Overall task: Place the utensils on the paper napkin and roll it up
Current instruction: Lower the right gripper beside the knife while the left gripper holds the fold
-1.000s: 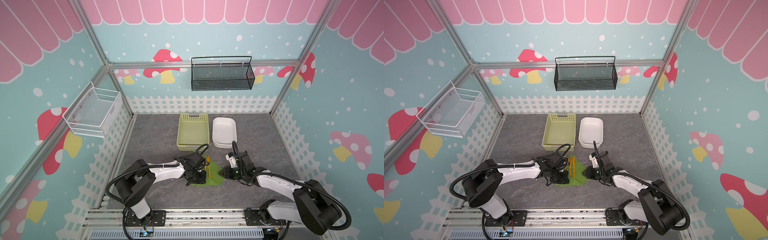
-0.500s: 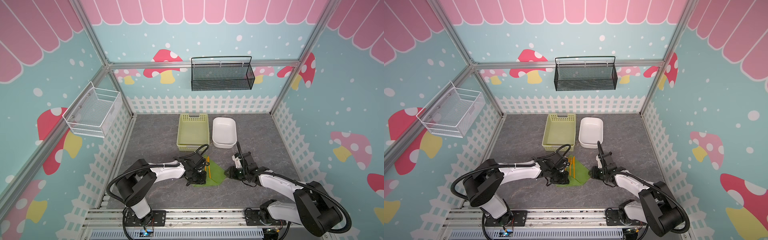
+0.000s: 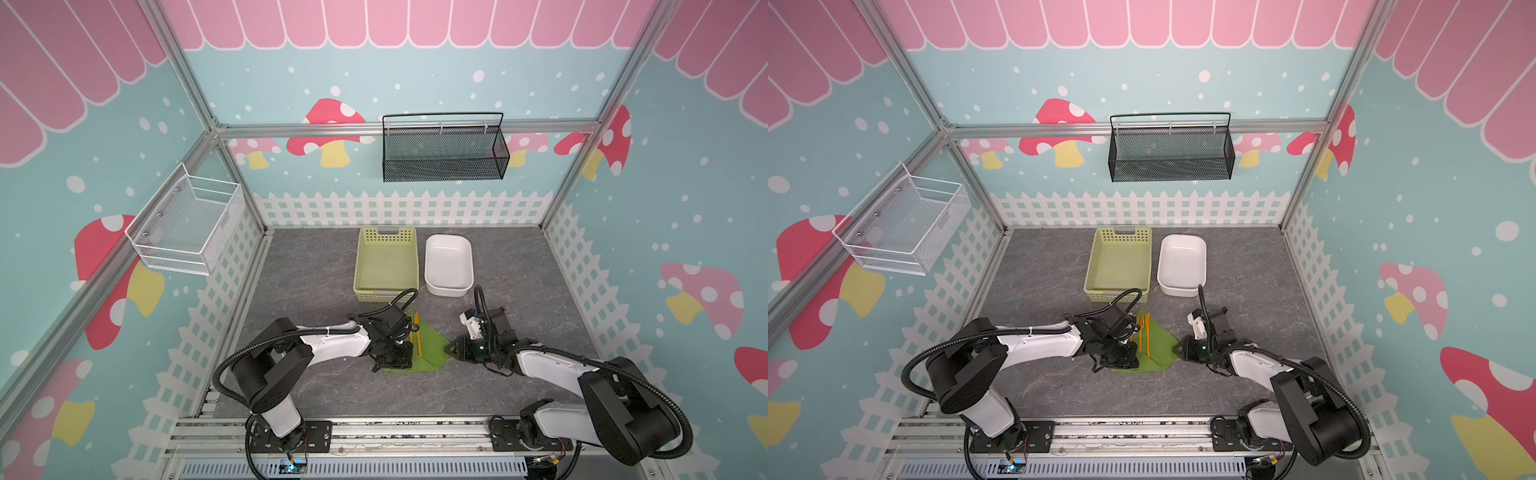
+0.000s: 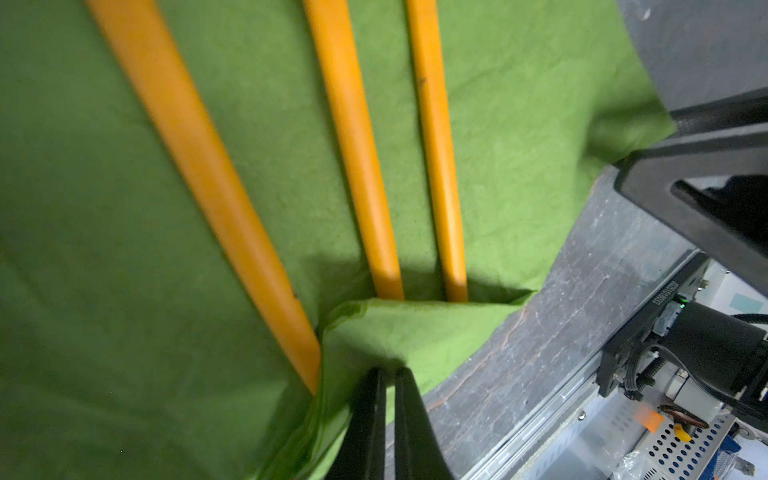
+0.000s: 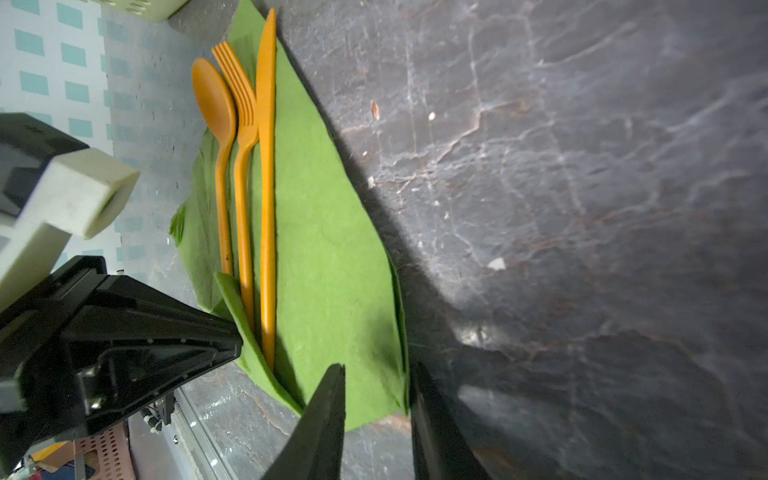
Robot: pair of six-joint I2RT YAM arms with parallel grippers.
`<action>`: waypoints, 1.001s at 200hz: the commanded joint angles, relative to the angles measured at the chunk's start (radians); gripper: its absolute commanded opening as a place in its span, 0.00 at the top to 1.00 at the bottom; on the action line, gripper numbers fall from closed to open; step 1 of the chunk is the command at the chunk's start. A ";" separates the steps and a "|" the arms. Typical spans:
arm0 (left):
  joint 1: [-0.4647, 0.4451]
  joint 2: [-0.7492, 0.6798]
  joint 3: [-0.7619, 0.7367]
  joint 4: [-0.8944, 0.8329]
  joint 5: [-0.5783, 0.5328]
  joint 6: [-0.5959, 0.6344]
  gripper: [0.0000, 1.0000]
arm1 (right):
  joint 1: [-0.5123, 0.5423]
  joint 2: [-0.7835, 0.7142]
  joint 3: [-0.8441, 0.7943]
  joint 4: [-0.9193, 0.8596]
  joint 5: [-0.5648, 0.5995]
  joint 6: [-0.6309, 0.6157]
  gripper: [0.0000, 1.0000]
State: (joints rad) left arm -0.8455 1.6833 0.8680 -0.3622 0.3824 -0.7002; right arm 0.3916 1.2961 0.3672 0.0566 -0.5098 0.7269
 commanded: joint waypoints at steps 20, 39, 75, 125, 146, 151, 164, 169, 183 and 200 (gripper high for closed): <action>0.000 0.013 -0.002 0.009 0.006 -0.003 0.89 | -0.008 -0.004 -0.010 0.023 0.024 0.007 0.75; 0.000 0.009 -0.003 0.009 0.006 -0.004 0.89 | -0.011 0.010 0.002 0.023 0.037 0.002 0.76; 0.000 0.009 -0.003 0.009 0.006 -0.004 0.89 | -0.013 0.022 0.020 0.020 0.044 -0.012 0.83; 0.000 0.007 0.000 0.012 0.010 -0.003 0.89 | -0.011 -0.001 0.039 0.027 -0.011 -0.013 1.00; 0.000 0.014 0.002 0.013 0.015 -0.002 0.89 | -0.008 -0.015 0.037 0.031 -0.019 0.005 1.00; 0.001 0.015 0.002 0.014 0.018 -0.002 0.89 | -0.008 -0.017 0.037 0.030 -0.022 0.006 1.00; 0.000 0.018 0.002 0.017 0.022 -0.004 0.89 | -0.007 -0.015 0.038 0.029 -0.035 0.015 1.00; -0.001 0.019 0.001 0.017 0.024 -0.003 0.89 | -0.005 -0.014 0.041 0.029 -0.041 0.018 1.00; -0.001 0.022 0.002 0.019 0.026 -0.004 0.89 | 0.001 -0.018 0.042 0.029 -0.044 0.033 1.00; -0.001 0.021 0.003 0.019 0.027 -0.004 0.89 | 0.007 -0.035 0.044 0.030 -0.044 0.050 1.00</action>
State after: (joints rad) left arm -0.8455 1.6878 0.8680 -0.3607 0.3973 -0.7002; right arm 0.3874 1.2922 0.3885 0.0761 -0.5354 0.7437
